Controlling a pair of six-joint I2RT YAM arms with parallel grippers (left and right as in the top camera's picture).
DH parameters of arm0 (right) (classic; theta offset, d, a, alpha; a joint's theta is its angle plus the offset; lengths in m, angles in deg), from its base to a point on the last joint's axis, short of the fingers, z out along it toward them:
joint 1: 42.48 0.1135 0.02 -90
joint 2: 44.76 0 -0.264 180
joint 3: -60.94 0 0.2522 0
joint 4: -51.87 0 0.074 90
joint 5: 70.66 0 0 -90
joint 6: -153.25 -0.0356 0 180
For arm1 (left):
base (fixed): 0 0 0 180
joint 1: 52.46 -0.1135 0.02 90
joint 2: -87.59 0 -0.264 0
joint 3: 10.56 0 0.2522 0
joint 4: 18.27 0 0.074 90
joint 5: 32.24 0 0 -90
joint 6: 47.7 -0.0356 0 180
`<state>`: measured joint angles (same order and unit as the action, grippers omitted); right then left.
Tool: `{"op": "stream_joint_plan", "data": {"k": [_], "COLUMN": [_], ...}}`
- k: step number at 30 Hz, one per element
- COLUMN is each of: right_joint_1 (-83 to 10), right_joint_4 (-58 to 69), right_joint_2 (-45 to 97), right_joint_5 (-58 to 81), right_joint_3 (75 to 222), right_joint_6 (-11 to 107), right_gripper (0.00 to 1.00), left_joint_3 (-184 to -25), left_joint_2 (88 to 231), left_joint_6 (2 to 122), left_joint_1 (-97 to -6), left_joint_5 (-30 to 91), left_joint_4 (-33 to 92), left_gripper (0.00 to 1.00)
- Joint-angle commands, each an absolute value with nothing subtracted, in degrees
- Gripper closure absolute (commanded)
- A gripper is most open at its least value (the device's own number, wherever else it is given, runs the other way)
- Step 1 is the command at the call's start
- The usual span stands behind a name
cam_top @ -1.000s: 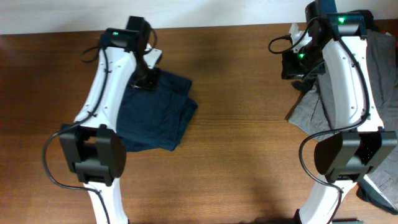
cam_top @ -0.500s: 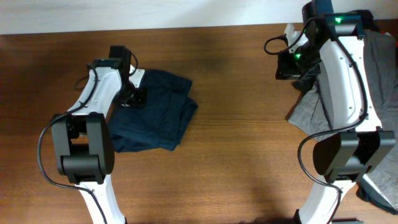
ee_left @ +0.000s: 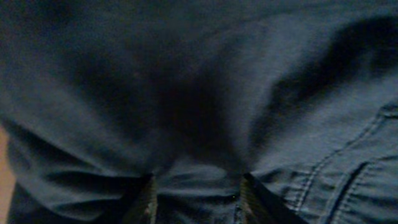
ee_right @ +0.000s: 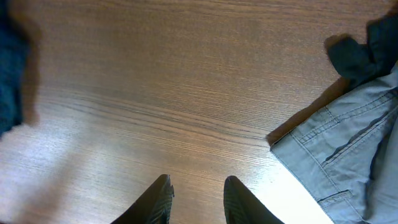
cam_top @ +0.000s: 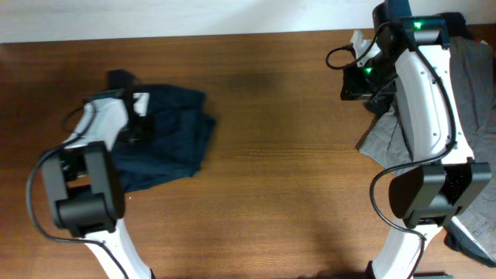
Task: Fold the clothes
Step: 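Lower the folded shorts with the left gripper and drag them toward the left, then push the navy shorts further to the table's left edge with the left gripper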
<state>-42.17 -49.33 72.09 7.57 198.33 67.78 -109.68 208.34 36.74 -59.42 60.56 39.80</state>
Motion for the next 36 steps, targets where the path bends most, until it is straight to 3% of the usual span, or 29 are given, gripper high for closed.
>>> {"op": "stream_joint_plan", "data": {"k": [1, 5, 12, 19, 36], "right_joint_1": [-41.73, -41.73, -41.73, -41.73, -41.73], "right_joint_4": [-49.50, -49.53, -49.57, -49.61, -51.19], "right_joint_2": [70.98, 70.98, 70.98, 70.98, 70.98], "right_joint_5": [6.89, 6.89, 6.89, 6.89, 6.91], "right_joint_3": [198.58, 198.58, 198.58, 198.58, 198.58], "right_joint_6": [68.83, 68.81, 68.81, 68.81, 68.81], "right_gripper": [0.67, 0.67, 0.67, 0.67, 0.67], "left_joint_3": [-111.78, -116.13, -118.18, -120.28, -120.94], "left_joint_2": [209.84, 209.82, 209.82, 209.52, 206.81], "left_joint_6": [39.08, 40.43, 50.60, 49.88, 41.79], "left_joint_1": [-66.72, -70.33, -75.99, -78.46, -62.35], "left_joint_5": [62.29, 58.47, 58.36, 51.71, 51.56], "left_joint_4": [41.31, 46.36, 56.39, 66.82, 71.52], "left_gripper": [0.51, 0.45, 0.46, 0.46, 0.42]}}
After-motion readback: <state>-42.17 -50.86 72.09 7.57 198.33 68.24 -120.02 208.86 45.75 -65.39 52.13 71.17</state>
